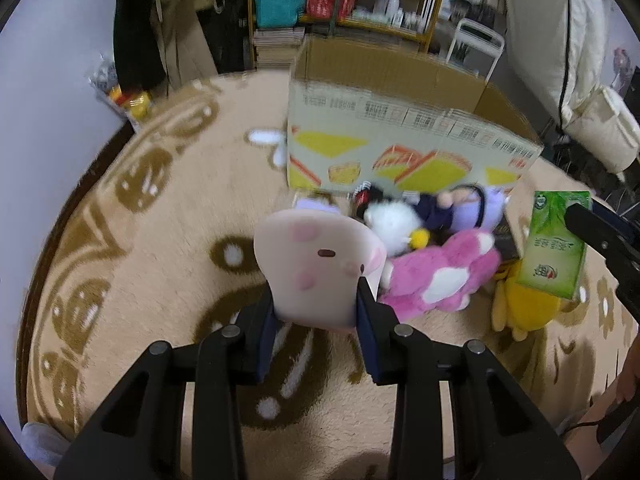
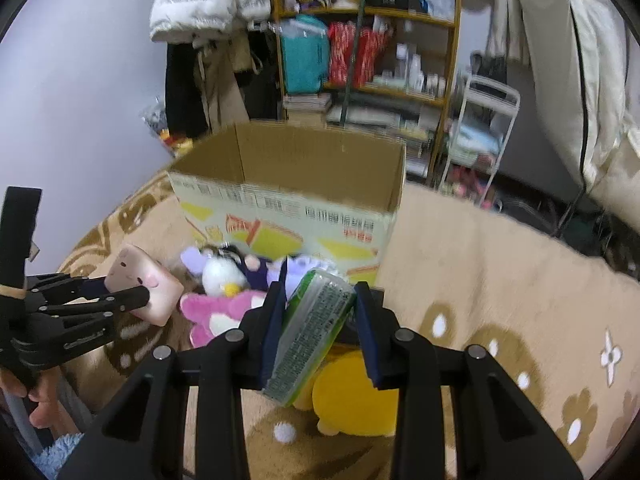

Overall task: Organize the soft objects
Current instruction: 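Lift the green tissue pack and pig plush over the cardboard box with both tools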

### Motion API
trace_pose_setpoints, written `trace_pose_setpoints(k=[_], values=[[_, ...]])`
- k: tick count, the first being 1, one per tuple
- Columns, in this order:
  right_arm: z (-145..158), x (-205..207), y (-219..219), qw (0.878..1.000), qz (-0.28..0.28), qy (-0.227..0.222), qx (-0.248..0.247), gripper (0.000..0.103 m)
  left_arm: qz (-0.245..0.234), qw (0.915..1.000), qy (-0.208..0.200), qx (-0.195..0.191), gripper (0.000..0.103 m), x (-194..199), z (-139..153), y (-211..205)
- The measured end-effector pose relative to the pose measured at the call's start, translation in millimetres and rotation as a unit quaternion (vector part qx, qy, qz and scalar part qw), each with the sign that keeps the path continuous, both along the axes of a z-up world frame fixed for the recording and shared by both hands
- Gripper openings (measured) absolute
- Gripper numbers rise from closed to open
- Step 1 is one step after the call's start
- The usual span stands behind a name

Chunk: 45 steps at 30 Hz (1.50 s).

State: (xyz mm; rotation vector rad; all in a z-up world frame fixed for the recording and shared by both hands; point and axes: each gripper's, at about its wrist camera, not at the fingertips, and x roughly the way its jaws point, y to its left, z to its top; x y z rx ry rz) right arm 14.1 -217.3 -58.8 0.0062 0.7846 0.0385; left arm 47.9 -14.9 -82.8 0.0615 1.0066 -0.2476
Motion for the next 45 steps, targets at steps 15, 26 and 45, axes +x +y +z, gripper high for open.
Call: trace_pose_setpoints(k=[15,26,45], values=[[57.2,-8.6,-2.6,0.993,-0.008,-0.119,-0.009,0.036,0.007,0.9781,-0.208,0.003,0.034,-30.3,81.0,-0.1],[83.5,30.9,-10.3,0.987,-0.001,-0.159,0.002,0.035,-0.01,0.963,-0.269,0.004,0.035,4.9,112.3,-19.2],[59.3,88.7,-24.4,0.988,0.004,-0.151,0.012,0.035,-0.036,0.9652,-0.258,0.021,0.037,75.8,76.6,-48.6]])
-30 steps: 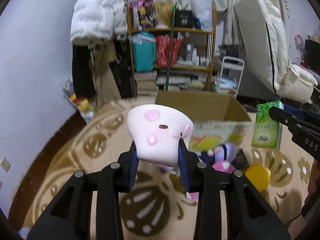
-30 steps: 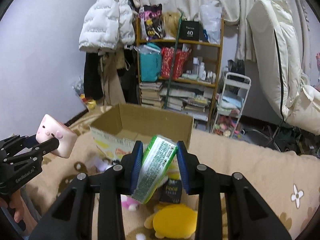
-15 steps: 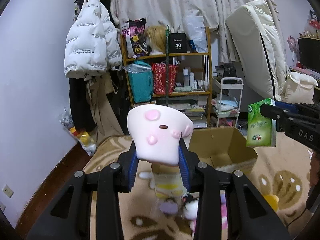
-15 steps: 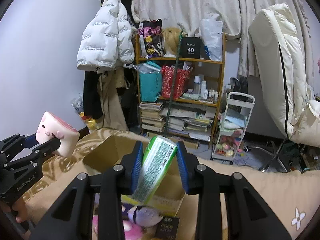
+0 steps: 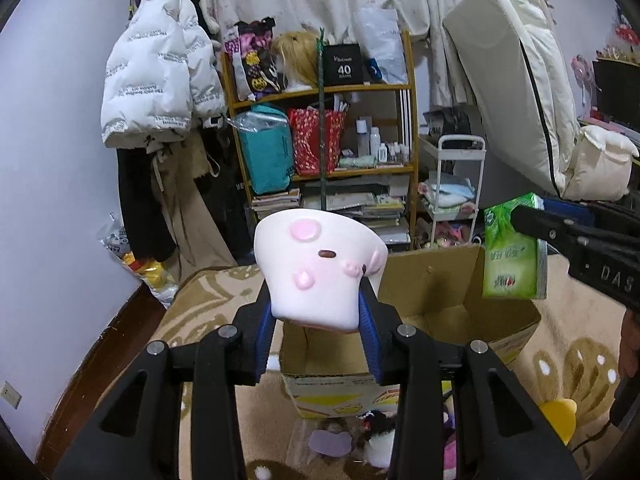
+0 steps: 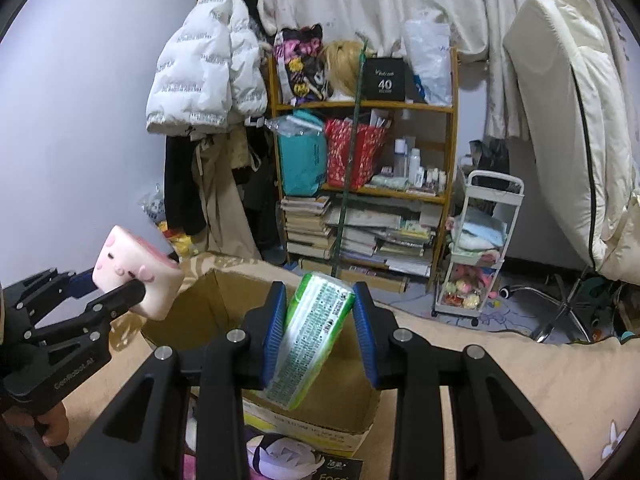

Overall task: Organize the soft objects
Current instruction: 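Lift the green tissue pack and pig plush over the cardboard box with both tools, then open both tools to drop the tissue pack and pig plush into the box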

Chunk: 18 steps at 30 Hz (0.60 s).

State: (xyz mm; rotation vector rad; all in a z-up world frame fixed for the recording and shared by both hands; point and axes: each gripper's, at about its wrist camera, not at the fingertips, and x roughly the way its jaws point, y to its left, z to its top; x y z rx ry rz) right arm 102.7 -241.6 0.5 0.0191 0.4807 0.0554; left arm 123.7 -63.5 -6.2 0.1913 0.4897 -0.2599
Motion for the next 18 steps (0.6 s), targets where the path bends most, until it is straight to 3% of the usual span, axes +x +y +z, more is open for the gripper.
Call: trace_pose_setpoints(k=[8,18], values=[[-27.3,11.4,2.6,0.999,0.014,0.029,0.004,0.035,-0.004,0.9993,0.037,0.005,0.038,14.8,-23.7,-6.6],[-48.2,17.8,-13.8,0.997,0.01,0.071,0.042,0.035,-0.024,0.997,0.073,0.005,0.051,20.7,-38.0,-14.5]])
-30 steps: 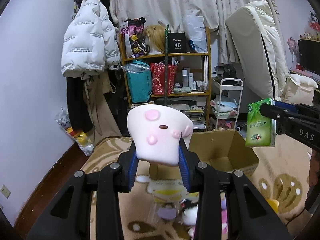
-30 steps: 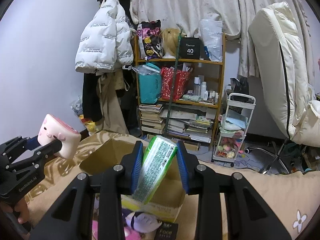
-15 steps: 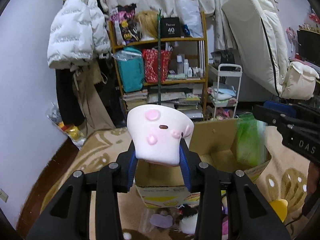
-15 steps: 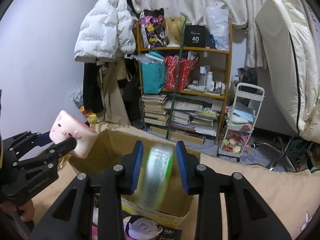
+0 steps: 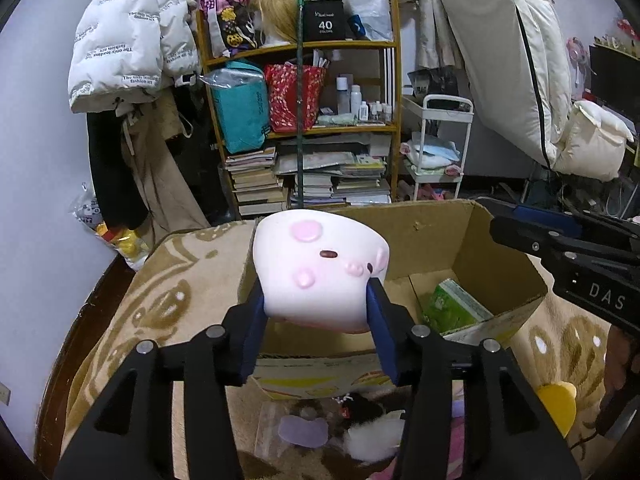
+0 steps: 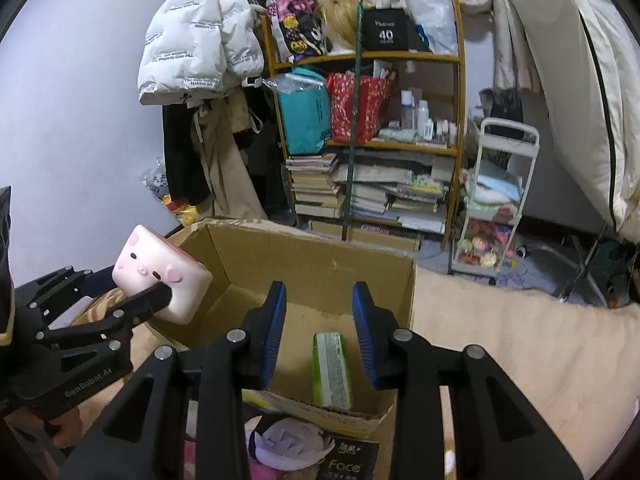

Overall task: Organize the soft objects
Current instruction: 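Open both tools to drop the tissue pack and pig plush into the box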

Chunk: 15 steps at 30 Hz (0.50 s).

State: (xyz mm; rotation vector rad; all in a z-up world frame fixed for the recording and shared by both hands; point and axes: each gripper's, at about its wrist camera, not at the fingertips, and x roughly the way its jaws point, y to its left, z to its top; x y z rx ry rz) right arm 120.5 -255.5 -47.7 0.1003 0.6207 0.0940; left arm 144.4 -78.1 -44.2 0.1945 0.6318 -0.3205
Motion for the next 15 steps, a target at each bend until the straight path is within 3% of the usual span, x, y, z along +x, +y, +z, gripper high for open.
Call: trace_pose_setpoints(k=[5,7,10,12,15], values=[[-2.6,-2.3,-0.9,1.0,-0.003,0.008,0.0,0.036,0.004,1.0,-0.008,0.0,0.074,-5.2,2.3,-1.0],[-1.2,-5.0,0.0,1.0,-0.003,0.007,-0.002,0.036,0.005,0.9999,-0.014,0.002,0.075,-8.9,4.1,-1.1],[-0.2,-5.8,0.5,1.0,-0.002,0.008,0.0,0.047,0.007,0.9999,-0.005,0.006,0.076,-12.6,4.1,-0.9],[2.1,-10.3,2.5,1.0,0.002,0.009,-0.004,0.048,0.007,1.0,0.005,0.0,0.087,-14.2,4.4,1.6],[5.3,-16.0,2.8,1.0,0.004,0.012,-0.001,0.053,0.015,0.9997,0.014,-0.011,0.089,-20.2,6.7,7.7]])
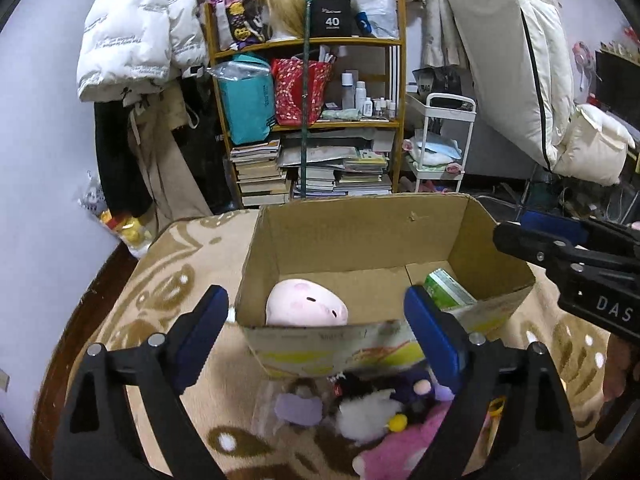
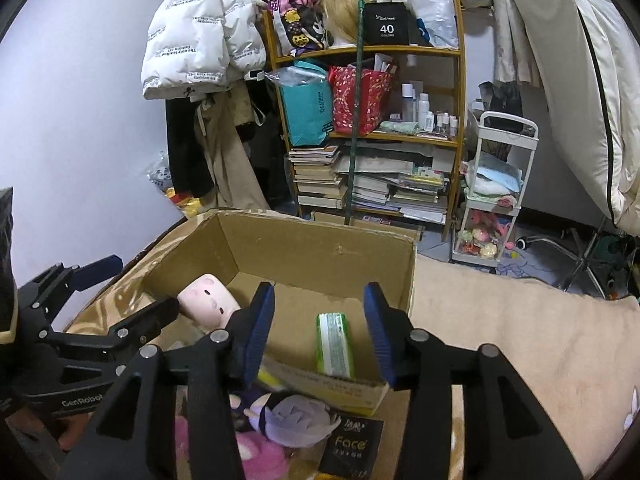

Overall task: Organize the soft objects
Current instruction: 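Open both tools to drop the tissue pack and pig plush into the box, then move both tools back down toward the remaining plush toys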

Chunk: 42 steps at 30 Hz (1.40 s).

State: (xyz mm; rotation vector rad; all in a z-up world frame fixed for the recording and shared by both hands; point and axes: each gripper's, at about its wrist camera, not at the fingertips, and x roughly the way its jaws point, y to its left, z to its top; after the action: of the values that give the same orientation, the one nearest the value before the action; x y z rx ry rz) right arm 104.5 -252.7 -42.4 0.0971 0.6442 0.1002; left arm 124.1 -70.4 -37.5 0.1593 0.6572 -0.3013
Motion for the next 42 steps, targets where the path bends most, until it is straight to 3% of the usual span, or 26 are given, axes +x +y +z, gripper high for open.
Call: trace_pose_setpoints(k=[5,8,14,26,30,37,42], values=[[7.8,-21.5,0.9,1.0,0.003,0.002,0.017,0.089,0.001,0.9999,0.013,-0.007,0.093,-10.9,5.1,9.1],[14.0,-35.7,0.1,1.0,0.003,-0.002,0.012,0.101,-0.008,0.9999,0.011,-0.009,0.095,-23.0,9.6,14.4],[29.2,-59.4,-0.5,1.0,0.001,-0.006,-0.002,0.103,-0.004,1.0,0.0,-0.006,0.1,-52.3,20.0,24.5],[35.8,-101.0,3.7,1.0,-0.008,0.007,-0.009,0.103,0.004,0.9997,0.023,0.005,0.1,-96.3,25.2,35.4],[32.2,-107.1,-2.5,0.999,-0.014,0.022,0.021,0.103,0.006,0.9996,0.028,-0.003,0.1,-102.8,27.3,38.2],[18.5,-108.2,-8.0,0.998,-0.034,0.049,0.031,0.103,0.004,0.9994,0.033,0.006,0.1,-103.6,18.9,34.1],[3.0,-100.0,-16.1,0.995,-0.045,0.079,0.047,0.103,0.009,0.9998,0.018,0.006,0.1,-101.9,9.7,26.8]])
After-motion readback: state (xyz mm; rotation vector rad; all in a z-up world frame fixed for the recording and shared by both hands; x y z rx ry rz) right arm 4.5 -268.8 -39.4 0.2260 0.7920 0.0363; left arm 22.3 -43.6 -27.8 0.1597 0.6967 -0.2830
